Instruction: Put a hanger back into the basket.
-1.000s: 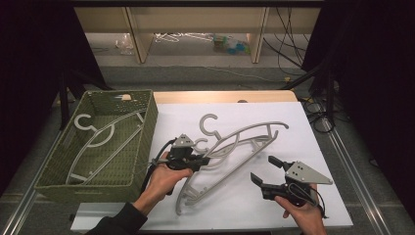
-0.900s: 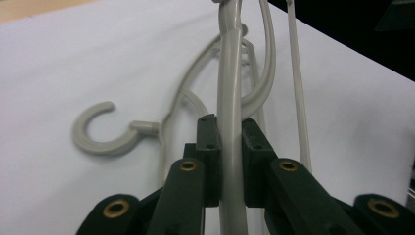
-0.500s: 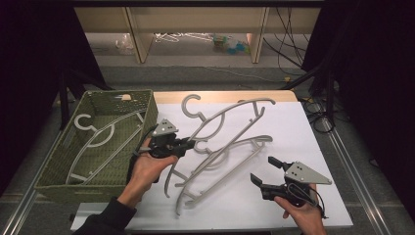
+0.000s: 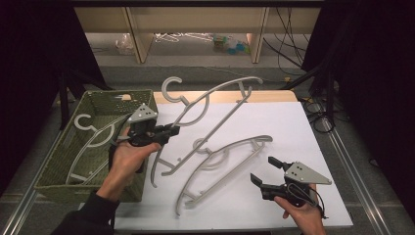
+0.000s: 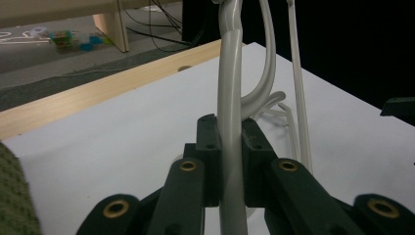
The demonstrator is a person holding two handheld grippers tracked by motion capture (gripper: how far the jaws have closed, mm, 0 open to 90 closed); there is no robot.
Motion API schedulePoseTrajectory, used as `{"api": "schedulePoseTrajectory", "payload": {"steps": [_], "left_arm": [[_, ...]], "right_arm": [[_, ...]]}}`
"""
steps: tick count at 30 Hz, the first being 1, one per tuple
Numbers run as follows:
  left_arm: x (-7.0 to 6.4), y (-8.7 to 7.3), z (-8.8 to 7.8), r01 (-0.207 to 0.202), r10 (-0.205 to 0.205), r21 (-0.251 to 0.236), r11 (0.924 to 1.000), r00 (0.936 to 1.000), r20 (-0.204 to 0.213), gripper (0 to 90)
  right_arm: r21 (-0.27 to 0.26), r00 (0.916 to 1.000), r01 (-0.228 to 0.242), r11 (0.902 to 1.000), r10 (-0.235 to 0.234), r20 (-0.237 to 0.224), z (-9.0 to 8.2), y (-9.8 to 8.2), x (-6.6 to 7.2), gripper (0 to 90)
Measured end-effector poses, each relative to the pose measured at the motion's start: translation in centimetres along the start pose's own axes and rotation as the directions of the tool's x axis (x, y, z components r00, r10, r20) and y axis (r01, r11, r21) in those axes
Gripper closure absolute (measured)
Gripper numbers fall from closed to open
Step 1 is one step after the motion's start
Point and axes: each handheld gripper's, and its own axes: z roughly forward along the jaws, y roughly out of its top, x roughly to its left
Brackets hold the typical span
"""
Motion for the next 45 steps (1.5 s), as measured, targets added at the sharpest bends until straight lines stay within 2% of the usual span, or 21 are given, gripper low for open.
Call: {"api": "schedulePoseTrajectory", "payload": {"steps": [1, 3, 5, 6, 8, 10, 12, 13, 15, 21, 22, 25, 26, 27, 30, 32, 34, 37, 40, 43, 45], "left_arm": [[0.2, 0.1, -0.3, -0.008, 0.008, 0.003, 1.0, 0.9999, -0.009, 81.1], [0.7, 0.3, -1.1, -0.019, 0.02, 0.005, 0.9998, 0.9995, -0.025, 81.2], [1.2, 0.4, -1.8, -0.02, 0.021, 0.003, 0.9998, 0.9992, -0.036, 81.1], [1.4, 0.5, -2.1, -0.014, 0.014, -0.002, 0.9999, 0.999, -0.043, 81.1], [2.0, 0.6, -2.8, -0.014, 0.013, -0.006, 0.9999, 0.9983, -0.056, 81.1], [2.6, 0.6, -3.6, -0.012, 0.011, -0.013, 0.9998, 0.9973, -0.073, 81.1], [3.2, 0.7, -4.4, -0.017, 0.016, -0.01, 0.9998, 0.9954, -0.094, 81.1], [3.7, 0.7, -4.7, -0.047, 0.045, -0.017, 0.9988, 0.9933, -0.107, 81.1], [4.4, 0.6, -5.4, -0.033, 0.031, -0.02, 0.9992, 0.9936, -0.108, 81.1], [6.9, 0.1, -7.3, 0.017, -0.019, -0.013, 0.9998, 0.9839, -0.178, 81.1], [7.6, 0.0, -7.9, -0.007, 0.014, 0.036, 0.9993, 0.9826, -0.185, 81.1], [8.8, -0.2, -8.9, -0.022, 0.035, 0.066, 0.9975, 0.9786, -0.203, 81.1], [8.6, -0.4, -8.6, 0.049, -0.049, -0.009, 0.9988, 0.9749, -0.217, 81.1], [9.1, -0.5, -9.0, 0.036, -0.037, -0.009, 0.9993, 0.9724, -0.23, 81.1], [10.0, -0.9, -9.6, 0.041, -0.041, -0.006, 0.9992, 0.9663, -0.254, 81.1], [10.7, -1.4, -10.2, 0.039, -0.037, 0.002, 0.9992, 0.9596, -0.279, 81.1], [11.2, -1.8, -10.5, 0.045, -0.041, 0.005, 0.999, 0.9573, -0.286, 81.1], [12.1, -2.5, -11.1, 0.052, -0.047, 0.008, 0.9986, 0.95, -0.309, 81.1], [13.1, -3.3, -11.8, 0.06, -0.057, -0.002, 0.9982, 0.9401, -0.336, 81.1], [14.0, -3.6, -12.3, 0.066, -0.059, 0.006, 0.9978, 0.9276, -0.369, 81.1], [14.7, -3.8, -12.5, 0.059, -0.05, 0.013, 0.9981, 0.9222, -0.383, 81.1]], "right_arm": [[-0.035, 0.9999, -0.009, 0.9993, 0.009, -0.008, 0.3, -0.1, 0.1, 18.0], [-0.041, 0.9999, -0.009, 0.9991, 0.008, -0.012, 0.4, -0.1, 0.1, 18.0], [0.0, 1.0, 0.0, 1.0, 0.0, 0.0, 0.0, 0.0, 0.0, 18.0], [-0.036, 0.9999, -0.01, 0.9993, 0.01, -0.01, 0.4, -0.1, 0.1, 18.0], [-0.021, 1.0, -0.004, 0.9998, 0.004, -0.004, 0.2, -0.1, 0.0, 18.0], [-0.042, 0.9999, -0.011, 0.9991, 0.011, -0.012, 0.4, -0.1, 0.1, 18.0], [-0.022, 0.9999, -0.006, 0.9998, 0.005, -0.011, 0.3, -0.1, 0.1, 17.9], [-0.021, 0.9999, -0.004, 0.9998, 0.003, -0.009, 0.3, -0.1, 0.1, 17.9], [-0.02, 1.0, -0.003, 0.9998, 0.003, -0.003, 0.2, -0.1, 0.1, 17.9], [-0.026, 0.9999, -0.011, 0.9996, 0.011, -0.012, 0.3, -0.1, 0.1, 17.6], [-0.023, 0.9999, -0.008, 0.9997, 0.008, -0.01, 0.3, -0.1, 0.1, 17.6], [-0.023, 0.9999, -0.008, 0.9997, 0.008, -0.008, 0.3, -0.1, 0.0, 17.5], [-0.029, 0.9999, -0.012, 0.9995, 0.012, -0.007, 0.4, -0.1, 0.0, 17.5], [-0.027, 0.9999, -0.013, 0.9995, 0.013, -0.007, 0.4, -0.2, 0.0, 17.5], [-0.021, 0.9999, -0.01, 0.9997, 0.01, -0.008, 0.3, -0.2, 0.0, 17.4], [-0.022, 0.9999, -0.011, 0.9997, 0.011, -0.008, 0.3, -0.1, 0.0, 17.4], [-0.02, 0.9999, -0.01, 0.9997, 0.01, -0.007, 0.3, -0.2, 0.0, 17.4], [-0.023, 0.9999, -0.011, 0.9997, 0.011, -0.008, 0.4, -0.2, 0.0, 17.4], [-0.012, 1.0, -0.003, 0.9999, 0.003, -0.002, 0.3, -0.2, 0.0, 17.4], [-0.01, 1.0, -0.003, 1.0, 0.003, 0.001, 0.4, -0.2, 0.0, 17.4], [-0.011, 1.0, -0.003, 0.9999, 0.003, 0.002, 0.4, -0.2, 0.1, 17.4]]}}
